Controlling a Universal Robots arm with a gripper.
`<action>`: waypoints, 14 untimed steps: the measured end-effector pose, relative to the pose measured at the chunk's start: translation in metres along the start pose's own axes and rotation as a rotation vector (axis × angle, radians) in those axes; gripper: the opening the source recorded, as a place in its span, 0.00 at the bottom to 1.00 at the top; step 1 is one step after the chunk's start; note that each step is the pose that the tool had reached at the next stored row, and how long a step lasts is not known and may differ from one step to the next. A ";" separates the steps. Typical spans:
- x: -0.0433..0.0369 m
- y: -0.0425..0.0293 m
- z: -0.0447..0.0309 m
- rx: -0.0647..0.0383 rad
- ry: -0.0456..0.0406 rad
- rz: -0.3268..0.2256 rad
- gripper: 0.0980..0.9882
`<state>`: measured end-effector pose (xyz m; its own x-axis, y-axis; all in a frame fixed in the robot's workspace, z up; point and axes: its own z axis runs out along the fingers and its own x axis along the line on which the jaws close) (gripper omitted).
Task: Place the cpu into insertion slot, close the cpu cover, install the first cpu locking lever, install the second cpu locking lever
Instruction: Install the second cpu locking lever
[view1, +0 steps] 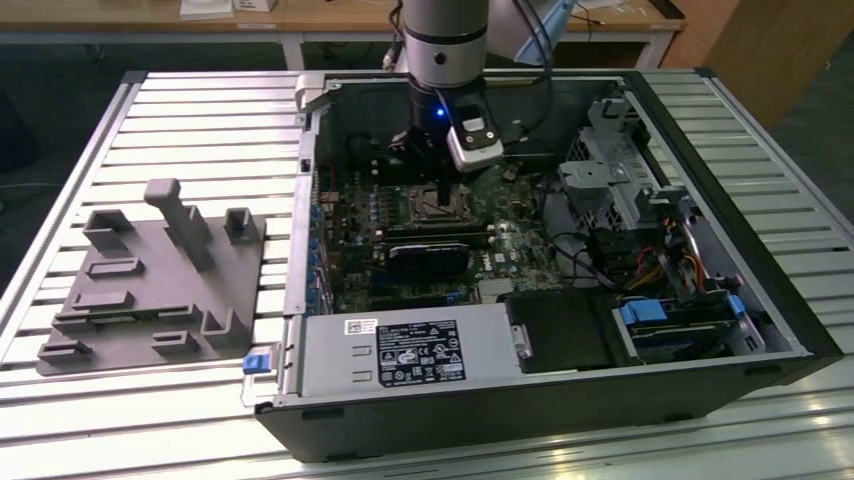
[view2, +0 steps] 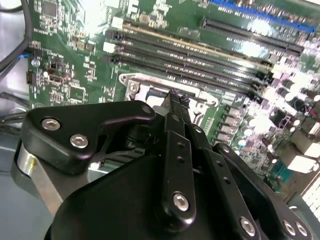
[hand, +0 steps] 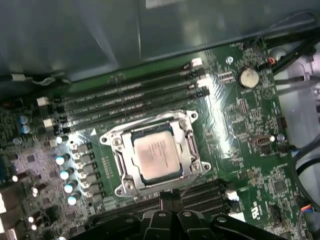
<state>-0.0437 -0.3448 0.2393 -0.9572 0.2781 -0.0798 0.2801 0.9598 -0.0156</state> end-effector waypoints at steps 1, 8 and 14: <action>-0.0004 -0.0015 0.0003 -0.001 0.0002 0.000 0.01; -0.0023 -0.0089 0.0034 -0.013 0.0038 0.001 0.01; -0.0024 -0.0159 0.0062 -0.049 0.0142 0.003 0.01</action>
<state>-0.0454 -0.3610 0.2336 -0.9574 0.2814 -0.0656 0.2797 0.9595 0.0333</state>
